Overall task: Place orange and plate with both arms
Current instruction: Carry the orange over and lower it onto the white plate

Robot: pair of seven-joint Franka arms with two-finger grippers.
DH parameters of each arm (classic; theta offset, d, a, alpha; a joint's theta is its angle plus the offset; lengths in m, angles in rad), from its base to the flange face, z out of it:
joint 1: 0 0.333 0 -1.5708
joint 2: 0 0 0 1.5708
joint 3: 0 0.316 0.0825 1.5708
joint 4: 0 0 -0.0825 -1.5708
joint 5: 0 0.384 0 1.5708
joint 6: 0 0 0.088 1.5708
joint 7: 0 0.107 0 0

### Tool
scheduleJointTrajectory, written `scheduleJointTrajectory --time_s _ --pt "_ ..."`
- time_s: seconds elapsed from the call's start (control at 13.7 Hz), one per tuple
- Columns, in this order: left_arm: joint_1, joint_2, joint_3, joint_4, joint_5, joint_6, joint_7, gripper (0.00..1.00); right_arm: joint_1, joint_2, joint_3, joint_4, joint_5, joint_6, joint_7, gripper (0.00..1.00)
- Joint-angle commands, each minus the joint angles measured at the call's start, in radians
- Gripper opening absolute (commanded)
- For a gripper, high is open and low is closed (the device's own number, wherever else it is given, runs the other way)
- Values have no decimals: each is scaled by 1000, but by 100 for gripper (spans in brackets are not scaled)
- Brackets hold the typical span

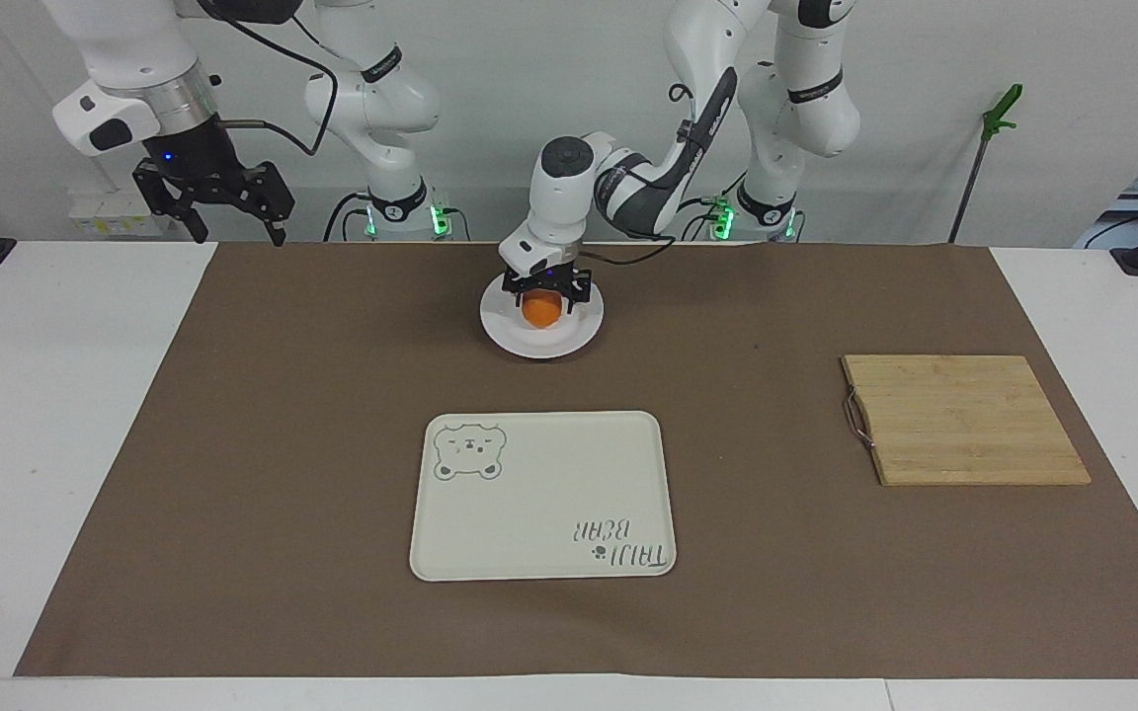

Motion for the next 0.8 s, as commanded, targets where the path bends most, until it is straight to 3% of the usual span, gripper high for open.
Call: scheduleJointTrajectory --time_s 0.0,0.36,0.73 --pt "20 -48 15 28 -17 -77 12 100 -9 -21 1 -20 17 -9 0 100" --pt "130 -143 29 68 76 -168 17 100 -3 -21 7 -18 16 -14 -7 100" --pt "336 -233 30 48 127 -269 296 100 -9 -21 3 -55 39 12 2 100"
